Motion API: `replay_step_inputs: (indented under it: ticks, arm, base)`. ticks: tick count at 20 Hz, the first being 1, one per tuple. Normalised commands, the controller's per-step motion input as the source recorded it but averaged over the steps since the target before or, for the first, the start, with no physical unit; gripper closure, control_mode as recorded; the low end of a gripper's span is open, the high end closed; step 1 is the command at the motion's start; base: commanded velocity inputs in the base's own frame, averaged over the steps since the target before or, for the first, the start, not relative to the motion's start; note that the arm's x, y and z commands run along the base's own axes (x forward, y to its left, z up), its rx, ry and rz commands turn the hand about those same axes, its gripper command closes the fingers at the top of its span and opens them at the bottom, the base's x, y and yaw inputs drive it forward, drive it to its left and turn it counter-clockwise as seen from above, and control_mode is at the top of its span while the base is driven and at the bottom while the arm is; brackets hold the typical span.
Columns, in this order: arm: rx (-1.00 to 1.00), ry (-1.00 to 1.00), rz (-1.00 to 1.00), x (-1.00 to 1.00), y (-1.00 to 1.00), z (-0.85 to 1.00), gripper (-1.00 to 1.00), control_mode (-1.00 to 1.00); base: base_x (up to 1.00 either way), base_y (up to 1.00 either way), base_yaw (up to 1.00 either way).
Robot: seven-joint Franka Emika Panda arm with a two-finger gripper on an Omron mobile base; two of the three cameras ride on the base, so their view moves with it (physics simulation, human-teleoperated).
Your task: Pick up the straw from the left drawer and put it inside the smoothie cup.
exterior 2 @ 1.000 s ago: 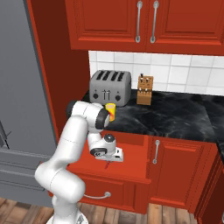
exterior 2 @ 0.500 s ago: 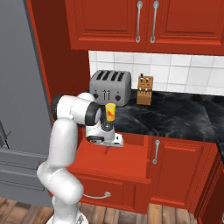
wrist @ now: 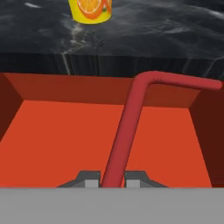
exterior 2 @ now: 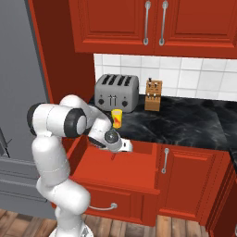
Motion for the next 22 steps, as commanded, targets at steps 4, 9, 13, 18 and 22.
replay_step_inputs:
  ticks: [4,9,13,18,22]
  arm:
    - [0.00,-0.12,0.00,-0.16,-0.27,0.86,1.00,-1.00]
    - [0.00,-0.10,0.03,0.00,-0.19,0.98,1.00,-1.00]
    - [0.00,-0.04,0.10,0.00,-0.13,0.90,1.00,-1.00]
    - [0.00,-0.07,0.14,0.00,-0.03,0.50,1.00,-1.00]
    - [0.00,-0.07,0.14,0.00,0.00,0.45,1.00,-1.00]
  base:
    - [0.00,0.00,0.00]
    - [0.00,0.00,0.00]
    - [0.00,0.00,0.00]
    - [0.00,0.00,0.00]
    - [0.00,0.00,0.00]
